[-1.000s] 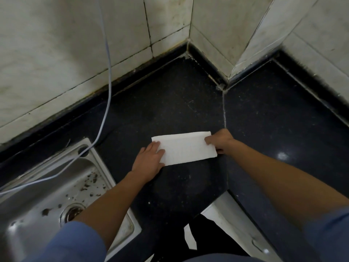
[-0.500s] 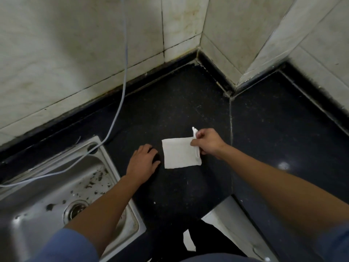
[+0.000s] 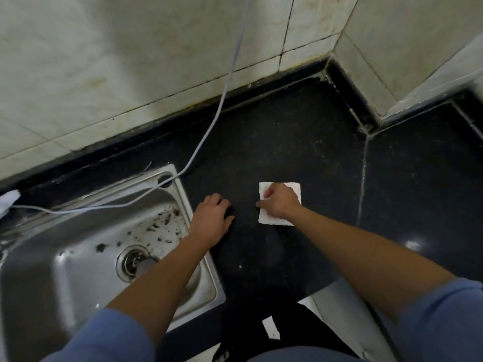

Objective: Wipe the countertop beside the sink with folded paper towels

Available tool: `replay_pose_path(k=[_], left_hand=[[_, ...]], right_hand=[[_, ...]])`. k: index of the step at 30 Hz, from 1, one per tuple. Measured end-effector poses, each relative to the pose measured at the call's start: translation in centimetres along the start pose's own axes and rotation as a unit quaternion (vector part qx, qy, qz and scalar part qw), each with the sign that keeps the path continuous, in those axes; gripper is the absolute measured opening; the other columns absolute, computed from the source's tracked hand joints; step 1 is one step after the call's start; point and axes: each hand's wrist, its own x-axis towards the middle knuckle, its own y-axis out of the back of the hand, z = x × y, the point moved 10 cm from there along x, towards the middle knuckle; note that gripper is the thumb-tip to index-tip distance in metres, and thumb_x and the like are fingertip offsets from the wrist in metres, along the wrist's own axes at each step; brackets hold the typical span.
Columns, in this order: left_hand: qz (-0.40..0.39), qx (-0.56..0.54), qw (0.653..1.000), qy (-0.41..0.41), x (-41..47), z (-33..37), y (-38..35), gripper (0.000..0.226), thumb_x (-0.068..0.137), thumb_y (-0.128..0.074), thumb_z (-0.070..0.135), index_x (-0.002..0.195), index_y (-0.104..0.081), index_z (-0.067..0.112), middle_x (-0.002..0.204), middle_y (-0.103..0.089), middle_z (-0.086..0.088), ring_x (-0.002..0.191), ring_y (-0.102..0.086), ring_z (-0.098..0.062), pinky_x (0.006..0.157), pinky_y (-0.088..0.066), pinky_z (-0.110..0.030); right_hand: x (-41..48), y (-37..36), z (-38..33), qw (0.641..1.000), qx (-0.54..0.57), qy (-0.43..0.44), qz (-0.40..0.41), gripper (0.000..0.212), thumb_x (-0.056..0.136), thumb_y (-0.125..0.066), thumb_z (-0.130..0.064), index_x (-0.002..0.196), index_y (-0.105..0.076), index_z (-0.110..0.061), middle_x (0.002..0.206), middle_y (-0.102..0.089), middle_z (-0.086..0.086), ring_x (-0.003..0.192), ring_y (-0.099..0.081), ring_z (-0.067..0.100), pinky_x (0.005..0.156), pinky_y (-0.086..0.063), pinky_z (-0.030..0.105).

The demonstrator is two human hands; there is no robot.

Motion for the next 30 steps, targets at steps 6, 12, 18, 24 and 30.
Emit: replay_pose_path(k=[6,12,18,24,30], left_hand=[[0.015,0.005,0.997,-0.08,1.8,5.0,1.0,0.04,0.094,-0.051,0.033,0.13,-0.052,0.016,0.143,-0.039,-0.006,0.129,-0.038,-0.023,0.104,-0.038,-0.037],[-0.083,0.126,0.972,-0.181,3.7,10.1,-2.8,0.062,0.099,-0.04,0.038,0.15,-0.018,0.012,0.16,0.0,-0.01,0.148,0.001,-0.023,0.118,-0.013,-0.04],[-0.089,0.207,0.951,-0.209,3.8,8.1,-5.0,0.069,0.1,-0.018,0.05,0.151,0.005,0.009,0.158,0.019,-0.007,0.146,0.016,-0.022,0.12,-0.001,-0.046],[-0.087,0.2,0.951,-0.218,4.0,8.0,-5.3,0.071,0.099,-0.016,0.052,0.151,0.007,0.009,0.155,0.023,-0.006,0.146,0.017,-0.023,0.12,0.0,-0.046],[-0.077,0.19,0.958,-0.198,3.3,7.8,-3.5,0.073,0.099,-0.025,0.052,0.152,0.001,0.01,0.159,0.013,-0.01,0.146,0.013,-0.024,0.12,-0.002,-0.045]], right_hand=[[-2.6,4.3,-0.9,0.96,-0.129,0.192,0.155,0.017,0.091,-0.058,-0.019,0.103,-0.066,-0.01,0.097,-0.065,0.009,0.09,-0.061,0.028,0.069,-0.049,0.035],[-4.0,0.7,3.1,0.891,-0.352,0.265,0.112,0.055,0.093,-0.035,-0.034,0.137,-0.05,-0.004,0.146,-0.045,0.014,0.135,-0.044,0.027,0.092,-0.049,0.043],[-2.4,0.4,6.3,0.885,-0.404,0.221,0.072,0.072,0.097,-0.011,-0.056,0.152,-0.008,-0.009,0.16,-0.001,0.008,0.148,0.0,0.02,0.117,-0.012,0.053],[-2.2,1.2,7.6,0.879,-0.421,0.217,0.062,0.077,0.096,-0.007,-0.062,0.151,-0.01,-0.009,0.16,-0.003,0.009,0.148,0.0,0.02,0.115,-0.007,0.055],[-2.0,3.9,8.6,0.868,-0.443,0.217,0.055,0.084,0.093,-0.008,-0.066,0.15,-0.021,-0.006,0.159,-0.012,0.01,0.148,-0.007,0.023,0.116,-0.014,0.054]])
